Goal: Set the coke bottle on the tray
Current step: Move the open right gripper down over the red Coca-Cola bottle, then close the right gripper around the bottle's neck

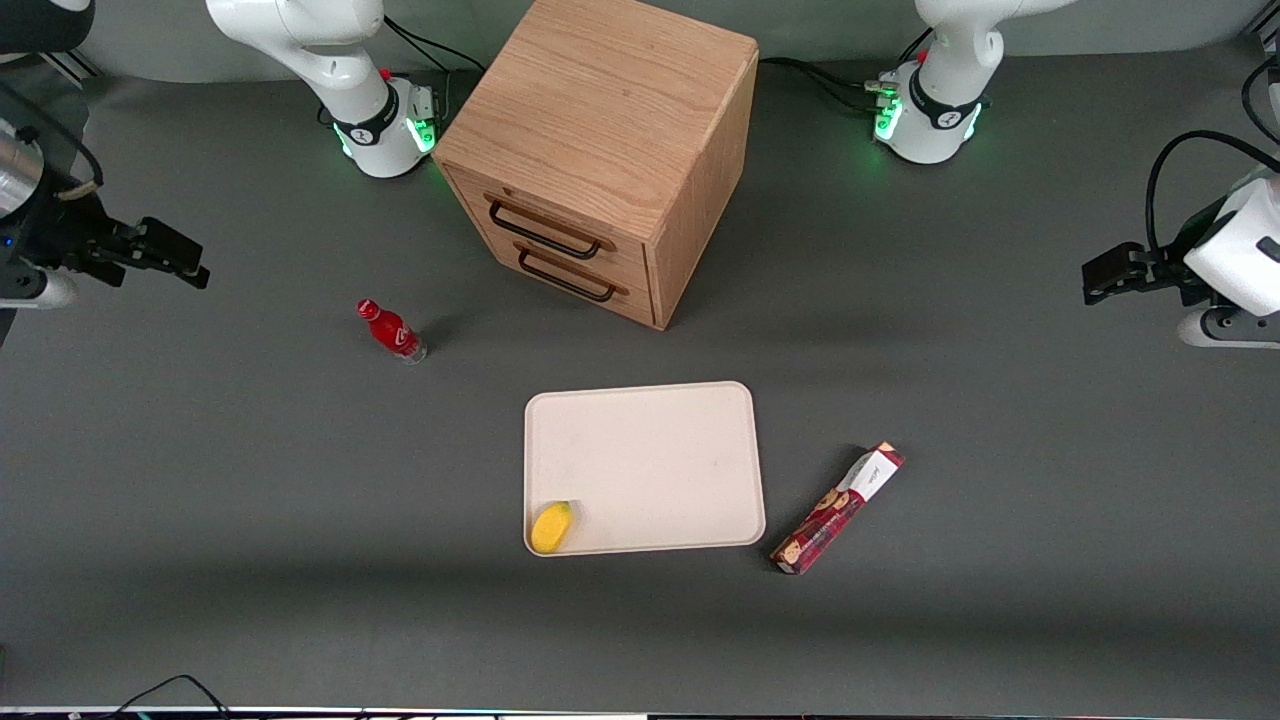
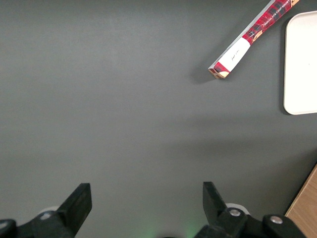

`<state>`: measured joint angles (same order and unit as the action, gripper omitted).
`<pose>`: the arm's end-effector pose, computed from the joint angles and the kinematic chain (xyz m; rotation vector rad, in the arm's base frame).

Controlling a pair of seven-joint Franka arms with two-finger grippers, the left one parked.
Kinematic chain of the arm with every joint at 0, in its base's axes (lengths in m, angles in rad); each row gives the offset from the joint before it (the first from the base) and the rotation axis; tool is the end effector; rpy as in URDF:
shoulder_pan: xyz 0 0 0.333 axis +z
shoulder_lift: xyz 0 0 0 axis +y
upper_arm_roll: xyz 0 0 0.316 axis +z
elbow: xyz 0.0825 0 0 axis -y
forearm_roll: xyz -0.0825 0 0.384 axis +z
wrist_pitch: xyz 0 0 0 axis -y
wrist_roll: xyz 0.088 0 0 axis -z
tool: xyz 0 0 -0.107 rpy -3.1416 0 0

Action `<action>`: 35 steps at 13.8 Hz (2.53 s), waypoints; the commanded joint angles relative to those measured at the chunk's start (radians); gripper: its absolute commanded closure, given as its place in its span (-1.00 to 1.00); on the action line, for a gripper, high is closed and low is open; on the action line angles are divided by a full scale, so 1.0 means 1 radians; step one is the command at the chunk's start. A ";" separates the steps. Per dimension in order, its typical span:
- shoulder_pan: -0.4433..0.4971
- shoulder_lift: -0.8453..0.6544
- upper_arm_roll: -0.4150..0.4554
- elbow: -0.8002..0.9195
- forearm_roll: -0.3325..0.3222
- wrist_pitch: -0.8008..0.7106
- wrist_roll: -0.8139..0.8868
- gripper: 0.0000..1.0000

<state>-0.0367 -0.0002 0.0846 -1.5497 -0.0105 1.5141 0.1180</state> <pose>0.5482 0.0251 0.6296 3.1258 -0.1102 -0.0538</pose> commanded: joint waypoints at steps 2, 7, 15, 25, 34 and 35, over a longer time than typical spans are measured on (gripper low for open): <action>0.006 0.035 0.000 0.066 -0.011 -0.043 -0.005 -1.00; 0.011 0.019 0.035 -0.001 0.038 -0.097 0.021 -1.00; 0.011 -0.172 0.164 -0.786 0.050 0.591 0.135 -1.00; 0.012 -0.126 0.165 -0.984 0.037 0.877 0.132 -0.14; 0.011 -0.132 0.181 -0.972 0.001 0.876 0.121 0.67; 0.011 -0.133 0.181 -0.972 0.001 0.876 0.123 0.76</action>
<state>-0.0223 -0.1170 0.2585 -2.5215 0.0081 2.3867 0.2412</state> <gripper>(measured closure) 0.683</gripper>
